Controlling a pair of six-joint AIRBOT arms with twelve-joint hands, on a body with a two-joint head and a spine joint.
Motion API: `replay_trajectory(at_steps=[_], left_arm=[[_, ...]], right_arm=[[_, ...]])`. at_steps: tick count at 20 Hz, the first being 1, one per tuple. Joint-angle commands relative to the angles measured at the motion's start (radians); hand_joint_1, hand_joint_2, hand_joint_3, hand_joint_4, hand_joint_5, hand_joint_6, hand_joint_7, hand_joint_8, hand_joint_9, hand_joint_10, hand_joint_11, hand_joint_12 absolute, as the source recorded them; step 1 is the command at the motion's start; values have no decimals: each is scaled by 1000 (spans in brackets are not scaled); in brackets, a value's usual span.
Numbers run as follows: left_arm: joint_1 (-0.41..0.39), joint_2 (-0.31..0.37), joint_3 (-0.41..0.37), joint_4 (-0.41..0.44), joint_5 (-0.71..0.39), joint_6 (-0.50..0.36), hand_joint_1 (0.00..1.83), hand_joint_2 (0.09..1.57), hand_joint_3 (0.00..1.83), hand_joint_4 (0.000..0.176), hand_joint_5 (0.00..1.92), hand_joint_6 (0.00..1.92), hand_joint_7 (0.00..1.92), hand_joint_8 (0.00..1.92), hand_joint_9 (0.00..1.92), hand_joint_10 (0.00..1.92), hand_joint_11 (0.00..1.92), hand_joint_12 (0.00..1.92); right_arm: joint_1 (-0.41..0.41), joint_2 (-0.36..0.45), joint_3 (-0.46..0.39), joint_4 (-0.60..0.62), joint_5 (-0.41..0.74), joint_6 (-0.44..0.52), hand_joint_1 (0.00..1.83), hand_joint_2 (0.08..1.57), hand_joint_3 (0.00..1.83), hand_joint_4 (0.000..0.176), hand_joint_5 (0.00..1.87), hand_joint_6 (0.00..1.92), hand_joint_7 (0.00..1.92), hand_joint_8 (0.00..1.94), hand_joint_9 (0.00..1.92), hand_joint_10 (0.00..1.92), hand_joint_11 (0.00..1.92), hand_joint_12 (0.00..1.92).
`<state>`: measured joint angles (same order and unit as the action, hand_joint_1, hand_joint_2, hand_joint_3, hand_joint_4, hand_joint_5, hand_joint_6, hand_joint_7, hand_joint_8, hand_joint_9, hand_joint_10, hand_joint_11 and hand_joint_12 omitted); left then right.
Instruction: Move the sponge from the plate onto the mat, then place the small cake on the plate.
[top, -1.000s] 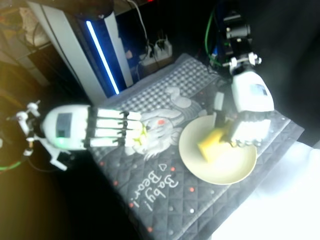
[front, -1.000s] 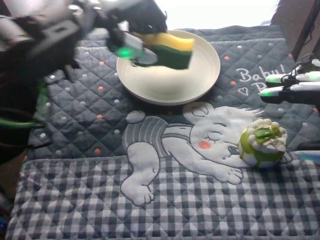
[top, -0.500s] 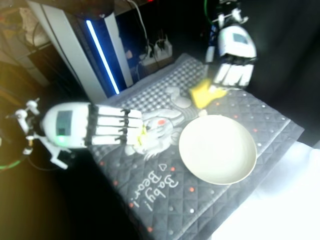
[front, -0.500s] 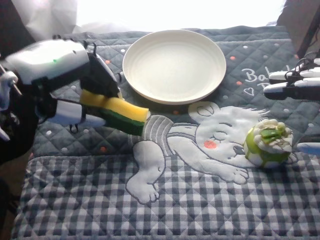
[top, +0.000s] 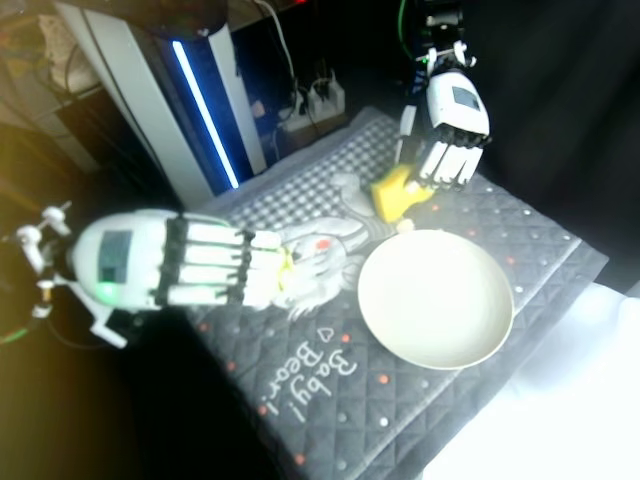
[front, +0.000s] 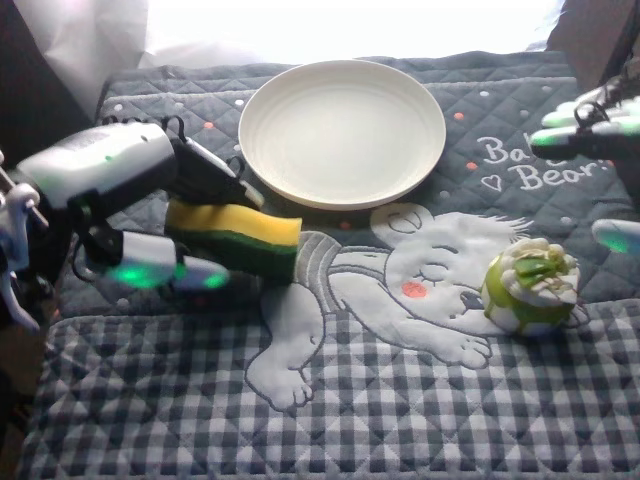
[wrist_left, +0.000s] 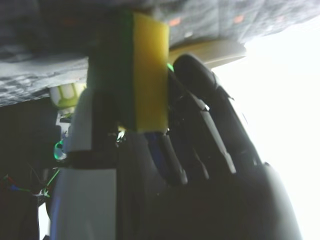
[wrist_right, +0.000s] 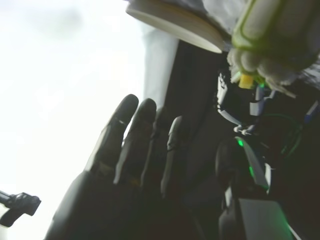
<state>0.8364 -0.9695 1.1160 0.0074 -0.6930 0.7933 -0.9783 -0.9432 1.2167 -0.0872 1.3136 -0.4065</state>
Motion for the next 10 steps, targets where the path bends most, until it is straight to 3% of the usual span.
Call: replay_trajectory(at_steps=[1,2,3,4,5,6,7,8,9,10], left_arm=[[-2,4,-9,0,-118,-5,840,861,0,0,495,0,701,2,712,30,288,875],[3,11,-18,-2,-132,-5,840,861,0,0,495,0,701,2,712,30,288,875],[11,23,-31,-4,-156,-5,771,809,0,22,298,0,482,0,509,1,50,1063],[18,34,-43,-6,-176,-5,741,798,0,54,227,0,364,0,398,0,9,1070],[27,46,-55,-10,-201,-5,750,775,0,91,140,0,211,0,249,0,1,898],[37,60,-69,-15,-229,-5,756,752,0,106,88,0,147,2,188,2,0,786],[48,75,-84,-21,-261,-4,754,733,0,138,17,0,39,2,77,3,0,564],[58,89,-97,-28,-293,-4,739,723,0,156,3,0,7,0,15,0,0,329],[70,103,-110,-38,-330,-1,739,723,0,156,3,0,7,0,15,0,0,329],[84,121,-130,-48,-377,6,773,706,0,175,0,0,0,0,0,0,0,12]], right_arm=[[18,-3,8,23,121,-1,728,1287,0,16,537,4,496,4,427,3,90,705],[22,-6,10,21,121,-1,728,1287,0,16,537,4,496,4,427,3,90,705],[23,-8,11,21,121,-1,747,1274,0,24,520,0,482,0,411,0,73,702],[23,-8,11,19,117,-1,766,1258,0,21,508,0,475,0,411,1,80,705],[23,-8,11,17,112,-1,738,1240,0,32,484,0,465,0,426,6,113,724],[23,-9,10,14,103,-1,720,1231,0,37,465,0,445,0,415,1,109,730],[23,-10,10,10,98,-1,706,1210,0,42,438,0,411,0,386,0,91,753],[23,-12,10,5,94,-1,682,1203,0,43,421,0,388,0,366,0,75,758],[23,-14,9,-3,88,-1,682,1203,0,43,421,0,388,0,366,0,75,758],[23,-16,8,-16,73,-1,671,1187,0,8,418,4,373,4,371,7,75,828]])
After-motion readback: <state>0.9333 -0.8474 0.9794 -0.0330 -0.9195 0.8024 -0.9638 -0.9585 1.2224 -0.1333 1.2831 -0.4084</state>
